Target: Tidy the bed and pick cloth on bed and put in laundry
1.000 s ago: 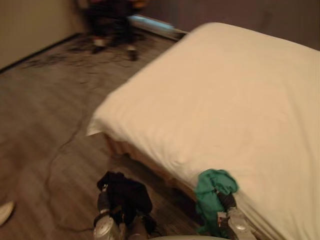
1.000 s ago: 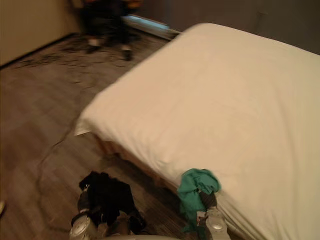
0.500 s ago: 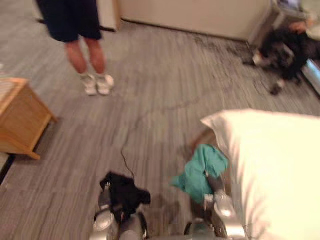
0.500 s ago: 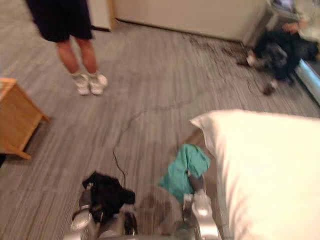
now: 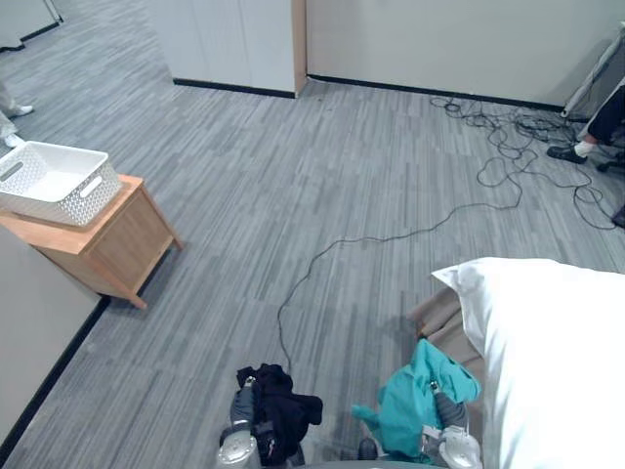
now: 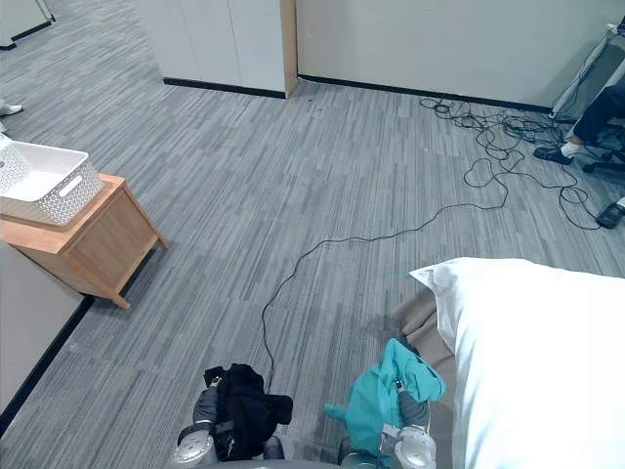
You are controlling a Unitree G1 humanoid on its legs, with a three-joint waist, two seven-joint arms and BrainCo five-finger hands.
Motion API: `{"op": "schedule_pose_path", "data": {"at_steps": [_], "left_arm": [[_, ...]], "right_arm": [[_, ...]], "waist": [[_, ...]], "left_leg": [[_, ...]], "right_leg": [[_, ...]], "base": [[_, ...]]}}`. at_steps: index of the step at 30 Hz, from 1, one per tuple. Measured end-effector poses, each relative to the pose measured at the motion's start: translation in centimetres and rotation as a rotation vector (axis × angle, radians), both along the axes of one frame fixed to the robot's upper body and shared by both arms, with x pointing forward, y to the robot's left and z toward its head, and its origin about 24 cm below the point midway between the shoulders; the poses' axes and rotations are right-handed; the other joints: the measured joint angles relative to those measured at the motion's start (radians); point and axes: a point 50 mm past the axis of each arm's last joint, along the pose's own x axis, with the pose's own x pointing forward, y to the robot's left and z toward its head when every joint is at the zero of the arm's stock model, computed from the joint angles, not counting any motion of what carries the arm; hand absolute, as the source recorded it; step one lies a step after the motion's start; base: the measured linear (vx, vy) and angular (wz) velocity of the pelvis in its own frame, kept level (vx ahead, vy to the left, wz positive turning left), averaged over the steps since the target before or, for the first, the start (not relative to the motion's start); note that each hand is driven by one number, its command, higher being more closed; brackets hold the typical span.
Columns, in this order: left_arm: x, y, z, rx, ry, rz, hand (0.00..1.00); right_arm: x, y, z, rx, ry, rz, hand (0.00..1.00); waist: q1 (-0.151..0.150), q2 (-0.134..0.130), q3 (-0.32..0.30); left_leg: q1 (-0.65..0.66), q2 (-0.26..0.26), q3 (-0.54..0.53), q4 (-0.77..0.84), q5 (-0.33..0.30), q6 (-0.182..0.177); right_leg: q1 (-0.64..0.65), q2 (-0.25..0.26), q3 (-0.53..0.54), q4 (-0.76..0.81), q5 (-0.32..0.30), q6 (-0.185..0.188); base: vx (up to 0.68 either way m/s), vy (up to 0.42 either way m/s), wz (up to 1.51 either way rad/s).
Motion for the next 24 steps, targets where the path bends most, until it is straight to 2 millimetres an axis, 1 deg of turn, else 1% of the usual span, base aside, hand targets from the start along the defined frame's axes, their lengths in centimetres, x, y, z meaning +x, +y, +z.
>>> {"op": "schedule_pose_path", "data": {"at_steps": [3,5,6,7,8,9,10,11,12,13,14,15,16,17,18,19,20,21,22,23,24], "left_arm": [[-0.3,0.8,-0.5,-0.005,0.024,0.002,1.0],[-0.3,1.3,-0.6,-0.005,0.034,-0.015,1.0],[-0.2,1.6,-0.7,-0.012,0.036,-0.008,1.0],[-0.1,1.5,-0.7,-0.03,0.031,0.003,1.0],[-0.1,1.9,-0.7,-0.038,0.021,0.029,1.0],[-0.1,2.1,-0.6,-0.041,0.015,0.034,1.0],[0.0,2.3,-0.6,-0.04,0.01,0.043,1.0],[0.7,2.2,-0.3,-0.043,-0.013,0.039,1.0],[0.9,2.1,-0.2,-0.045,-0.024,0.039,1.0],[1.4,1.9,0.1,-0.049,-0.045,0.037,1.0],[1.7,1.7,0.3,-0.053,-0.061,0.036,1.0],[1.8,1.7,0.4,-0.055,-0.069,0.036,1.0],[1.9,1.5,0.5,-0.059,-0.078,0.036,1.0],[1.9,1.5,0.6,-0.062,-0.082,0.032,1.0],[2.0,1.5,0.6,-0.064,-0.084,0.029,1.0],[2.0,1.5,0.6,-0.068,-0.086,0.024,1.0],[1.5,1.9,0.5,-0.061,-0.075,0.031,1.0],[1.5,2.1,0.6,-0.055,-0.078,0.03,1.0],[1.5,2.0,0.6,-0.057,-0.083,0.032,1.0],[1.7,2.0,0.7,-0.055,-0.088,0.023,1.0],[1.7,2.1,0.7,-0.045,-0.087,0.012,1.0]], "right_arm": [[-1.2,-0.3,-1.1,0.027,0.064,-0.01,1.0],[-1.8,-0.3,-1.6,0.044,0.098,0.0,1.0],[-2.0,-0.5,-1.7,0.049,0.104,0.011,1.0],[-2.0,-0.8,-1.7,0.044,0.103,0.024,1.0],[-1.8,-1.4,-1.4,0.031,0.094,0.049,1.0],[-1.6,-1.8,-1.2,0.013,0.088,0.066,1.0],[-1.6,-2.2,-1.1,0.0,0.089,0.074,1.0],[-1.4,-2.4,-1.1,-0.006,0.085,0.075,1.0],[-1.0,-2.8,-0.8,-0.021,0.076,0.079,1.0],[0.1,-3.5,-0.4,-0.045,0.05,0.089,1.0],[0.8,-3.9,-0.1,-0.057,0.034,0.09,1.0],[1.1,-3.9,0.0,-0.06,0.027,0.092,1.0],[1.5,-3.9,0.2,-0.062,0.017,0.097,1.0],[2.0,-3.8,0.4,-0.068,0.01,0.107,1.0],[2.3,-3.9,0.5,-0.073,0.005,0.112,1.0],[2.5,-3.9,0.5,-0.079,0.005,0.119,1.0],[2.7,-3.4,0.4,-0.072,0.011,0.134,1.0],[2.5,-3.0,0.2,-0.061,0.014,0.139,1.0],[2.7,-2.9,0.3,-0.055,0.009,0.151,1.0],[2.9,-2.7,0.3,-0.057,0.005,0.164,1.0],[3.1,-2.3,0.3,-0.052,0.004,0.171,1.0]], "waist": [[-0.003,0.002,-0.001],[-0.003,0.002,0.0],[-0.006,0.004,0.004],[-0.004,0.02,0.014],[0.003,0.025,0.022],[0.001,0.045,0.035],[-0.003,0.04,0.043],[0.0,0.034,0.052],[0.006,0.028,0.051],[0.0,0.044,0.066],[-0.001,0.051,0.074],[0.0,0.052,0.076],[0.002,0.054,0.079],[0.011,0.06,0.083],[0.021,0.064,0.085],[0.031,0.064,0.085],[0.039,0.033,0.085],[0.044,-0.01,0.081],[0.049,-0.024,0.079],[0.048,-0.031,0.084],[0.045,-0.047,0.095]], "left_leg": [[0.001,0.006,-0.001,0.0,-0.001,-0.001],[0.001,0.013,0.0,0.017,-0.014,-0.013],[-0.031,0.026,-0.001,0.094,-0.063,-0.032],[-0.069,0.048,0.0,0.185,-0.118,-0.061],[-0.099,0.091,0.011,0.321,-0.194,-0.095],[-0.131,0.124,0.018,0.429,-0.225,-0.114],[-0.182,0.152,0.045,0.554,-0.216,-0.125],[-0.263,0.182,0.071,0.688,-0.192,-0.112],[-0.293,0.192,0.091,0.706,-0.207,-0.094],[-0.337,0.202,0.123,0.679,-0.211,-0.086],[-0.356,0.194,0.148,0.591,-0.202,-0.088],[-0.357,0.184,0.17,0.51,-0.193,-0.097],[-0.359,0.168,0.209,0.334,-0.144,-0.109],[-0.373,0.169,0.229,0.245,-0.118,-0.118],[-0.386,0.173,0.229,0.227,-0.117,-0.115],[-0.386,0.177,0.224,0.214,-0.106,-0.099],[-0.363,0.137,0.204,0.209,-0.038,-0.001],[-0.347,0.099,0.21,0.214,-0.042,0.007],[-0.341,0.083,0.206,0.226,-0.051,0.027],[-0.322,0.072,0.206,0.246,-0.071,0.054],[-0.277,0.053,0.192,0.246,-0.103,0.065]], "right_leg": [[0.0,0.006,0.001,0.0,-0.003,-0.005],[0.001,0.012,-0.001,0.004,-0.014,-0.01],[0.001,0.017,-0.005,0.018,-0.035,-0.016],[0.005,0.024,-0.005,0.034,-0.051,-0.026],[0.018,0.039,-0.01,0.07,-0.083,-0.032],[0.029,0.041,-0.01,0.075,-0.101,-0.047],[0.049,0.048,-0.008,0.061,-0.11,-0.059],[0.057,0.023,-0.017,0.056,-0.111,-0.061],[0.057,0.01,-0.021,0.055,-0.114,-0.062],[0.06,-0.007,-0.026,0.045,-0.117,-0.059],[0.063,-0.022,-0.033,0.035,-0.122,-0.052],[0.065,-0.032,-0.036,0.03,-0.127,-0.043],[0.076,-0.047,-0.048,0.017,-0.138,-0.031],[0.08,-0.045,-0.052,0.013,-0.155,-0.015],[0.084,-0.042,-0.051,0.013,-0.167,0.001],[0.091,-0.041,-0.051,0.014,-0.178,0.01],[0.132,-0.084,-0.063,0.025,-0.216,0.054],[0.135,-0.122,-0.063,0.073,-0.238,0.086],[0.098,-0.151,-0.059,0.176,-0.258,0.117],[0.01,-0.183,-0.047,0.402,-0.257,0.134],[-0.089,-0.222,-0.028,0.651,-0.19,0.181]], "base": [[0.01,-0.035,-0.05],[0.03,-0.046,-0.03],[0.03,-0.062,0.0],[0.02,-0.107,-0.08],[0.02,-0.083,-0.1],[0.03,-0.035,0.06],[0.05,-0.012,0.27],[0.06,-0.036,0.27],[0.13,-0.046,0.19],[0.18,0.019,0.12],[0.16,0.038,0.15],[0.25,0.086,0.23],[0.32,0.111,0.22],[0.39,0.153,0.18],[0.31,0.142,0.01],[0.5,0.213,0.0],[0.52,0.206,0.0],[0.55,0.184,0.03],[0.44,0.141,0.04],[0.45,0.159,0.16],[0.67,0.248,0.39]]}}
